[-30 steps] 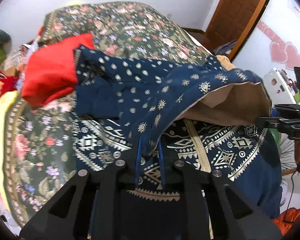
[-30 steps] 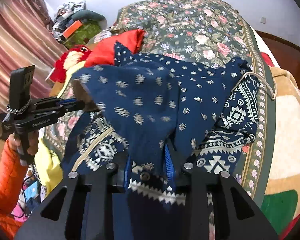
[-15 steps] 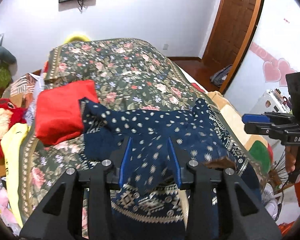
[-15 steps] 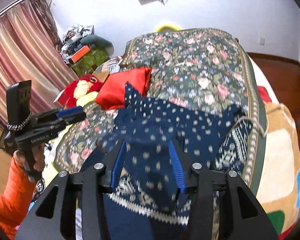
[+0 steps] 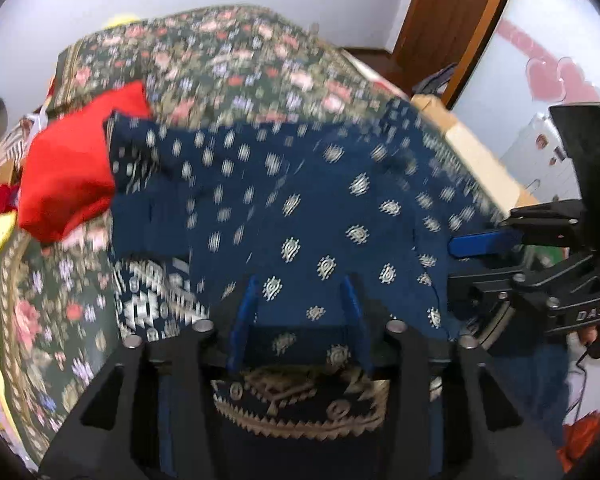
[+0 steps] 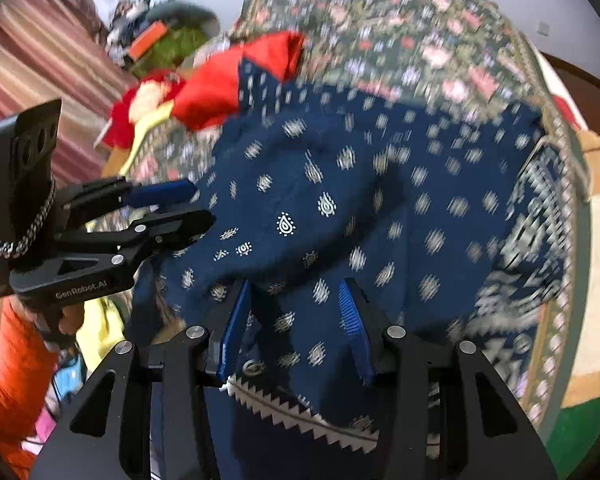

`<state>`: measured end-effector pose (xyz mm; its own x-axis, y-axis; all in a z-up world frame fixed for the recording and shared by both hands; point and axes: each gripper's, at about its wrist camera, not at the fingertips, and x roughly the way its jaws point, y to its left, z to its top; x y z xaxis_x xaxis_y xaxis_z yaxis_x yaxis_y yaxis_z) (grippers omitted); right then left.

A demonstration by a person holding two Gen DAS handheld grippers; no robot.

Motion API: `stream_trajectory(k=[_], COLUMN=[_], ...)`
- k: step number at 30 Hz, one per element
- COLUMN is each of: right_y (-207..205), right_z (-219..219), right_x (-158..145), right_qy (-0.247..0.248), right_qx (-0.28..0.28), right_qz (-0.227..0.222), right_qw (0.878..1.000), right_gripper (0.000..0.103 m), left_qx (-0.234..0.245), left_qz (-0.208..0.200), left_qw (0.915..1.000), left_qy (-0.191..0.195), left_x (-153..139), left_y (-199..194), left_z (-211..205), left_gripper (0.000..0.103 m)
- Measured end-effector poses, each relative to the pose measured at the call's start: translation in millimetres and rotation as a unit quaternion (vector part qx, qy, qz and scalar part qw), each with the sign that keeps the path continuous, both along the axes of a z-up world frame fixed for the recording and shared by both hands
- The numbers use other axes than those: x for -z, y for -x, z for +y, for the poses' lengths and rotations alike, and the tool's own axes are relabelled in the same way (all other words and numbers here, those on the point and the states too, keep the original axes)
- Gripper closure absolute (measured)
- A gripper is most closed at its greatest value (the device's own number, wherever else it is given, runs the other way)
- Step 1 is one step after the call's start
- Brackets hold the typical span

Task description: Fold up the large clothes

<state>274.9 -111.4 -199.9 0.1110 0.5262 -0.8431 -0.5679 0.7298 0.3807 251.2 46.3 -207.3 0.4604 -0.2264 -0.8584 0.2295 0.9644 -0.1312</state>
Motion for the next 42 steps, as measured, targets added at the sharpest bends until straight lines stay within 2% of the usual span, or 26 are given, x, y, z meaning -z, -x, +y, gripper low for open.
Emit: stream_trajectory(k=[3,5,6,8,13,15,18,22,26,30,37,40,42], right_y=[8.4,9.4,8.0,6.5,-0.5,-3.9,-12.8,-30.0,-52.2,-70.3,-93.4,-103.8,-108.6], right_z=[2.2,0.7,0.0,-3.9,-17.1,-26.5,-41.9,-61.9,-87.3,-108.3,-129.5,-133.3,-135.9], right_x=[5.5,2.3,0.2,-6.8,-31.9,-40.5,-50.8,-54.4,-41.9,-18.7,30.5,44.7,48.1], right_qy=[0.013,0.009,0.005,-0.006,-0.028,-0.036,-0.042,-0.042,-0.034,-0.018,-0.003,-0.007,-0.014], right_qx=[-0.010,-0.009,-0.008,-0.002,0.022,0.040,0.071,0.110,0.159,0.201,0.243,0.252,0.256], right_qz=[-0.013,-0.014,-0.011,-0.013,-0.049,-0.063,-0.085,-0.095,-0.081,-0.057,0.014,0.037,0.048], right_qw=[1.000,1.000,1.000,1.000,0.998,0.997,0.993,0.988,0.983,0.978,0.970,0.967,0.965], right_gripper=[0.060,0.059,0.059,0.059,0.057,0.053,0.052,0.051,0.051,0.051,0.051,0.051,0.051], left_qx=[-0.017,-0.033,-0.037,-0.038,-0.063,-0.081,-0.121,-0.161,-0.193,-0.214,-0.242,-0.247,-0.249], left_qz=[0.023,0.024,0.024,0.018,-0.021,-0.036,-0.057,-0.049,-0.023,0.018,0.080,0.090,0.085], left_qw=[0.9996,0.9992,0.9990,0.9991,0.9978,0.9960,0.9909,0.9855,0.9798,0.9728,0.9568,0.9528,0.9525], left_qy=[0.003,0.005,0.006,0.007,0.007,0.011,0.008,0.020,0.048,0.086,0.140,0.153,0.154], left_x=[21.9,26.5,25.6,19.2,-12.3,-23.6,-35.3,-33.2,-13.8,19.2,77.3,92.2,96.7], left_y=[6.3,9.5,10.8,12.6,11.5,7.5,-4.7,-21.7,-40.2,-60.8,-94.5,-109.5,-117.9], left_z=[9.3,13.8,16.1,19.8,43.8,58.6,86.4,119.1,146.3,164.8,181.5,183.6,185.0], left_gripper=[0.057,0.049,0.049,0.049,0.048,0.046,0.039,0.039,0.039,0.039,0.039,0.039,0.033])
